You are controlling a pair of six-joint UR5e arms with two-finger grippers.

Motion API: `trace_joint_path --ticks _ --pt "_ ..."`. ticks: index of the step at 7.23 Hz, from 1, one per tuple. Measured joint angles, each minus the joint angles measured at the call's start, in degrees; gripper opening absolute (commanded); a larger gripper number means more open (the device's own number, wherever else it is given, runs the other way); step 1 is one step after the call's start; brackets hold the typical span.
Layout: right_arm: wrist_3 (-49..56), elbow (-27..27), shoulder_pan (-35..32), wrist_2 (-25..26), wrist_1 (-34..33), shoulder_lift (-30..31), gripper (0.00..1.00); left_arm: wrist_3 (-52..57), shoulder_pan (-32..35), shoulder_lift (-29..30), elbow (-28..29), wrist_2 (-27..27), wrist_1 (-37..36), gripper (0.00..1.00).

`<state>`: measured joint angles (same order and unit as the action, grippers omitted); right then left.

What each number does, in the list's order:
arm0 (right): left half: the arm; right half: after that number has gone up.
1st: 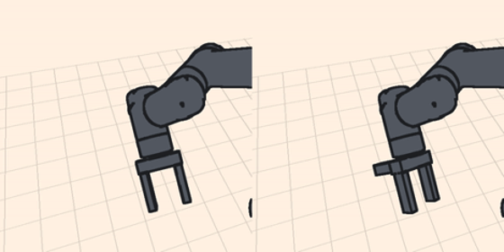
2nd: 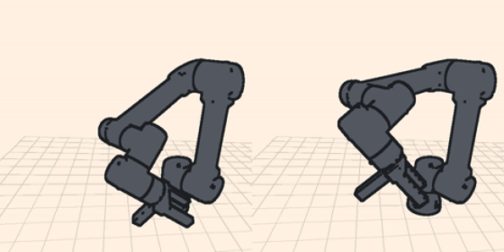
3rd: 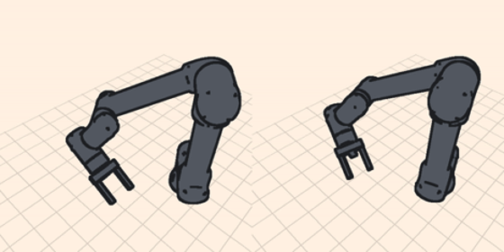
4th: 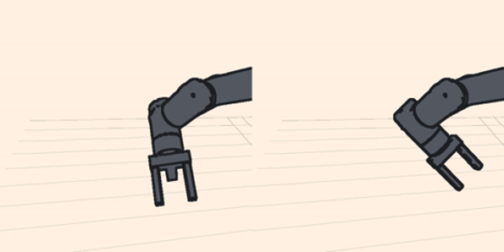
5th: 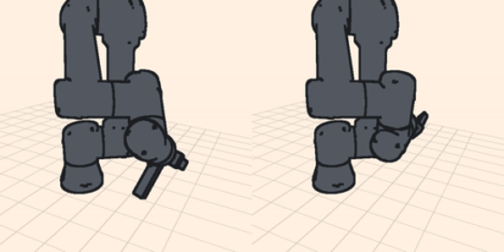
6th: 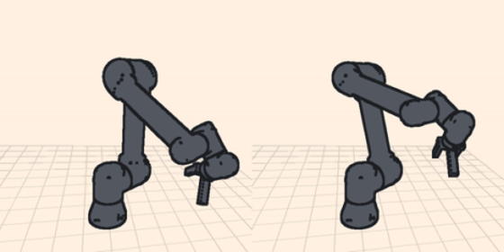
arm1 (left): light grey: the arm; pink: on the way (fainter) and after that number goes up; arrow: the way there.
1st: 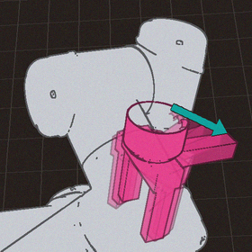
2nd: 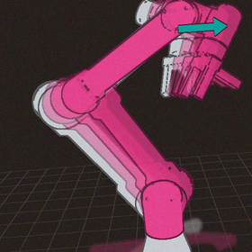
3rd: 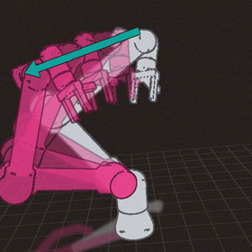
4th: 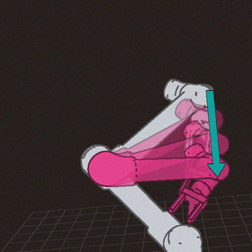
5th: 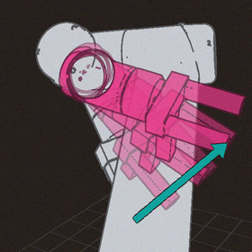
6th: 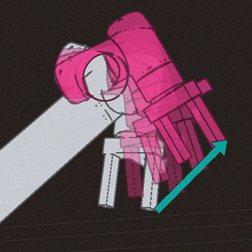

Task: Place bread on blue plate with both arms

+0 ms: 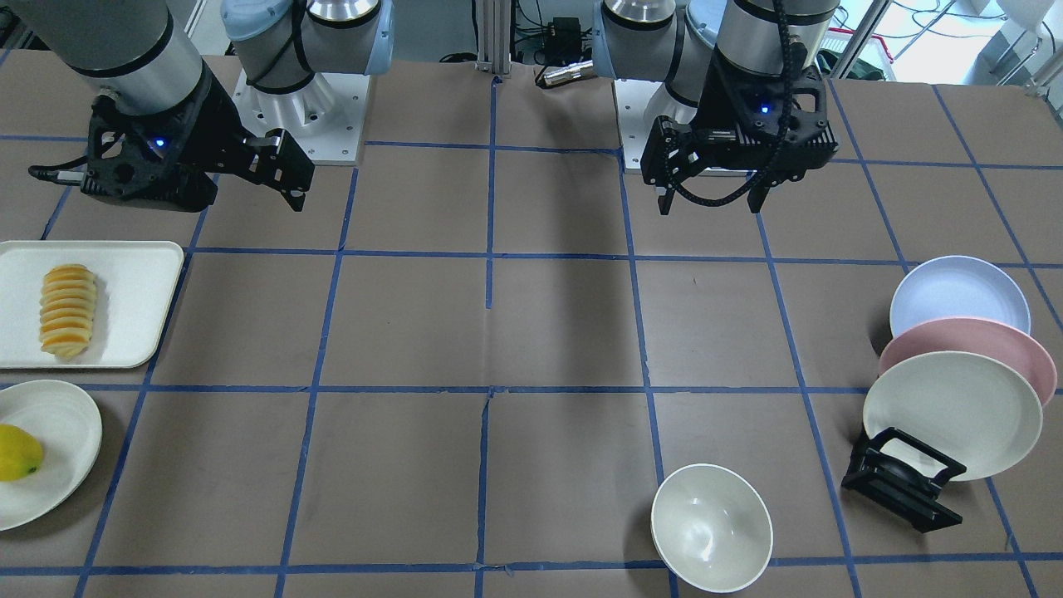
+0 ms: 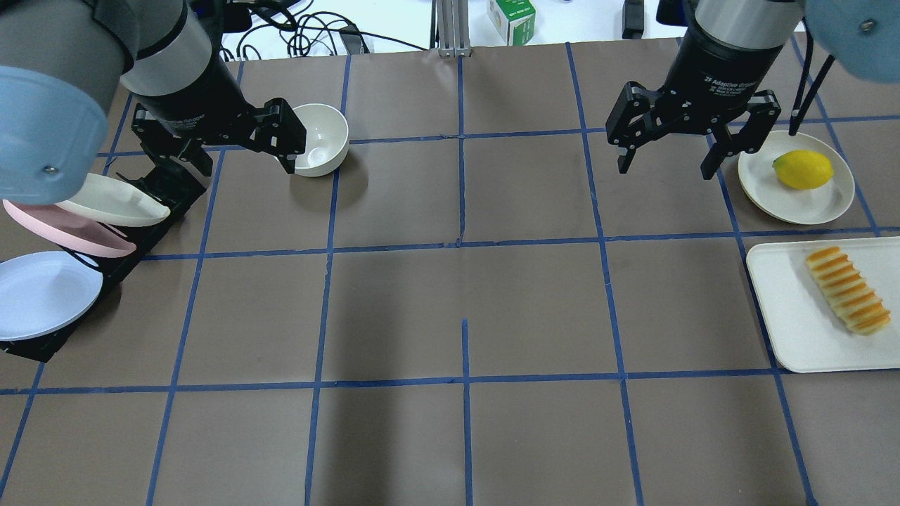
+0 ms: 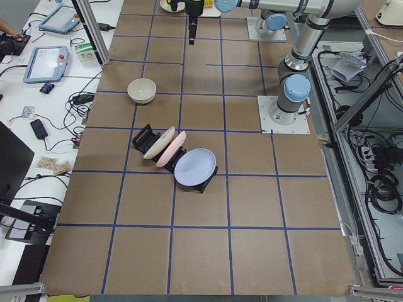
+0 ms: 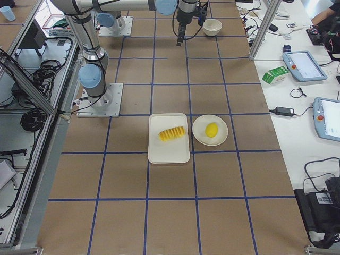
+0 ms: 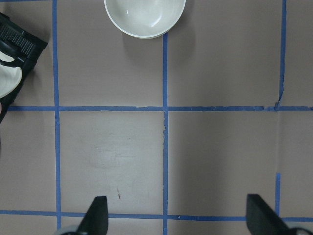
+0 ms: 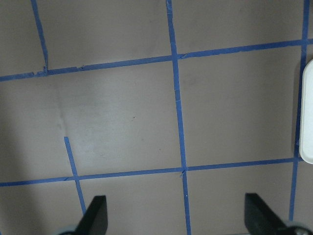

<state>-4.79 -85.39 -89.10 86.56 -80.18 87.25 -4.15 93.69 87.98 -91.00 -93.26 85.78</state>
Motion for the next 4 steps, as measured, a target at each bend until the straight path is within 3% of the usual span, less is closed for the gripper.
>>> trace_joint_path --ticks 4 --pt "-0.25 -0.03 0.03 0.05 0.00 -0.07 1.00 2.75 -0.85 0.06 0.28 0.15 1.09 1.00"
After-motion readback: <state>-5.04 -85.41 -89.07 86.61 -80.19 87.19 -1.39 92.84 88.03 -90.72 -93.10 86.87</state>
